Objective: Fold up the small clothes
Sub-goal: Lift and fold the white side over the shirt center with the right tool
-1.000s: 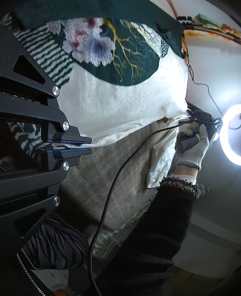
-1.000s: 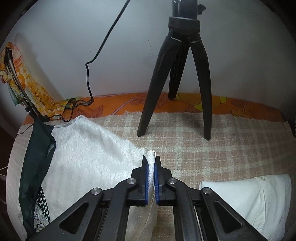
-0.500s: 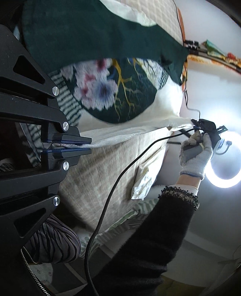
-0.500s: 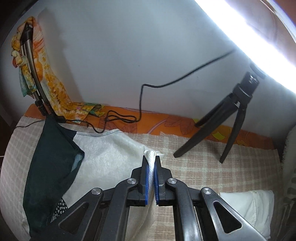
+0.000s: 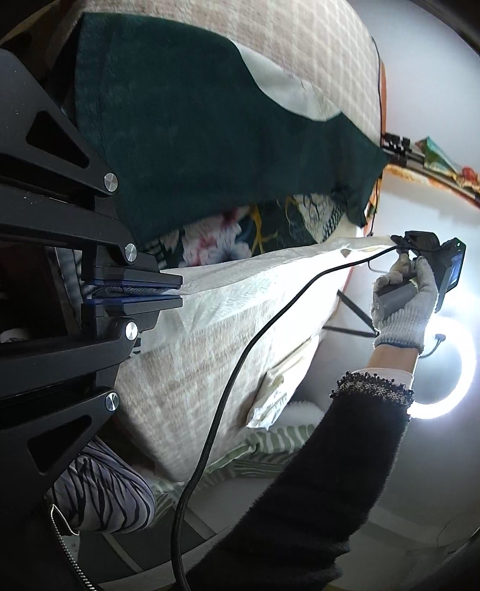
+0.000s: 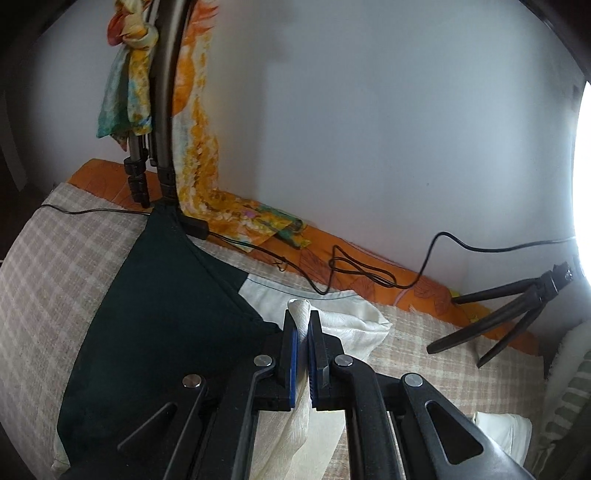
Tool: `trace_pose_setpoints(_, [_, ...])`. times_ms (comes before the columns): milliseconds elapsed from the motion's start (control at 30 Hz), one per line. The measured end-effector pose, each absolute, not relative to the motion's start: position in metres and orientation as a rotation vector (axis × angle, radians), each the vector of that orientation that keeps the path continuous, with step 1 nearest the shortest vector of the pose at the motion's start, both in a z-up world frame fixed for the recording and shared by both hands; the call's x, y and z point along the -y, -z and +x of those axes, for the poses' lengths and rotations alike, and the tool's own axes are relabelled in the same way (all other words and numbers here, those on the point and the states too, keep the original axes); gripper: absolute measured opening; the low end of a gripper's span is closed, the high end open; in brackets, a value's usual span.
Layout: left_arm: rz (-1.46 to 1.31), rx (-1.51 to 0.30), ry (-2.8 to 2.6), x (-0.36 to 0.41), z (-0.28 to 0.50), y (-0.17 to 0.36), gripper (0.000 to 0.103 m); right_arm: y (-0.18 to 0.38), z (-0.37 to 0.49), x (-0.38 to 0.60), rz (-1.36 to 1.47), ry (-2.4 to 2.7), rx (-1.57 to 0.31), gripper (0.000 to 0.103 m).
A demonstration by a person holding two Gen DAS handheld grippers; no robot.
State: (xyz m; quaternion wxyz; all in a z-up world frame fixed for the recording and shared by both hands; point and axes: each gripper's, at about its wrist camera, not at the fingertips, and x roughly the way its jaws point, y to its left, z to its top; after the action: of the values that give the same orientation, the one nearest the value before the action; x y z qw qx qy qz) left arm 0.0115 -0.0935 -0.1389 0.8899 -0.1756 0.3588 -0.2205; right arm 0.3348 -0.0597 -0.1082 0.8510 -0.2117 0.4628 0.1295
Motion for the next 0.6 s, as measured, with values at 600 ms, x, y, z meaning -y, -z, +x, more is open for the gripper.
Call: trace_pose_setpoints(600, [-0.418, -0.749, 0.409, 0.070, 0.003, 0.147, 0.002, 0.150, 0.331, -0.019, -0.553, -0.304, -1.000, 0.002])
